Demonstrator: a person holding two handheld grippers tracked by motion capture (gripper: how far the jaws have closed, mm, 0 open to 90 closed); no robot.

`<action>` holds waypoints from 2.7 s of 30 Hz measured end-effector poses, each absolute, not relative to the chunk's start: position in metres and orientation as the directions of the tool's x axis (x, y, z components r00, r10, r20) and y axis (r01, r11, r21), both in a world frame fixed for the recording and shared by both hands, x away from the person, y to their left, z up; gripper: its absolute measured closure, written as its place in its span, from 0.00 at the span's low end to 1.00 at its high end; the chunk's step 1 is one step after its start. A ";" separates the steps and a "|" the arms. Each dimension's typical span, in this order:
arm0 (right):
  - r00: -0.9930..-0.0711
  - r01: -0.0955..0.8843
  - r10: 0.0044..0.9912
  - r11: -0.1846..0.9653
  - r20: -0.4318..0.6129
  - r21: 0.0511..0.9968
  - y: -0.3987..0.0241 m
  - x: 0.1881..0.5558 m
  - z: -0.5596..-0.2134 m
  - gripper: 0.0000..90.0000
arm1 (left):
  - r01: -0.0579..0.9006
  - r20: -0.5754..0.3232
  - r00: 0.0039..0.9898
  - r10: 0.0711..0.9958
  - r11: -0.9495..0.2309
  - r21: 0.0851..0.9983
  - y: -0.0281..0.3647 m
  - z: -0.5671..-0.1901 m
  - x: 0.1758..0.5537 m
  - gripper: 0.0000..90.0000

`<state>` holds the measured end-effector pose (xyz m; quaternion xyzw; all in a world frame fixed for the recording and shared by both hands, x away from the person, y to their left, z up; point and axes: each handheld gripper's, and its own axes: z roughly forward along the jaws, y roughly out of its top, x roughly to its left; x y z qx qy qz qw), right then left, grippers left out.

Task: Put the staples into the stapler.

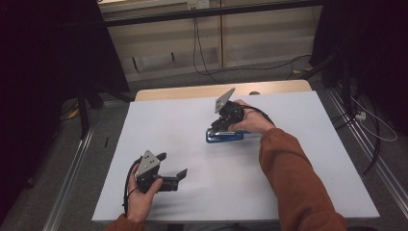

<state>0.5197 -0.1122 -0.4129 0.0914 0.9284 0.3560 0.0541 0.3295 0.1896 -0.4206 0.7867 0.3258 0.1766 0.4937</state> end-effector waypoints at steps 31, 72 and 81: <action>-0.988 0.065 0.143 0.744 -0.063 0.666 -0.108 0.521 -0.414 0.88 | 0.338 -0.046 0.725 0.688 -0.296 0.894 0.190 -0.421 0.330 0.05; -0.985 0.082 0.162 0.742 -0.060 0.665 -0.105 0.524 -0.417 0.82 | 0.342 -0.049 0.729 0.682 -0.302 0.890 0.190 -0.421 0.330 0.05; -0.974 0.146 0.225 0.713 -0.027 0.686 -0.105 0.523 -0.417 0.69 | 0.342 -0.049 0.729 0.683 -0.302 0.890 0.190 -0.421 0.330 0.05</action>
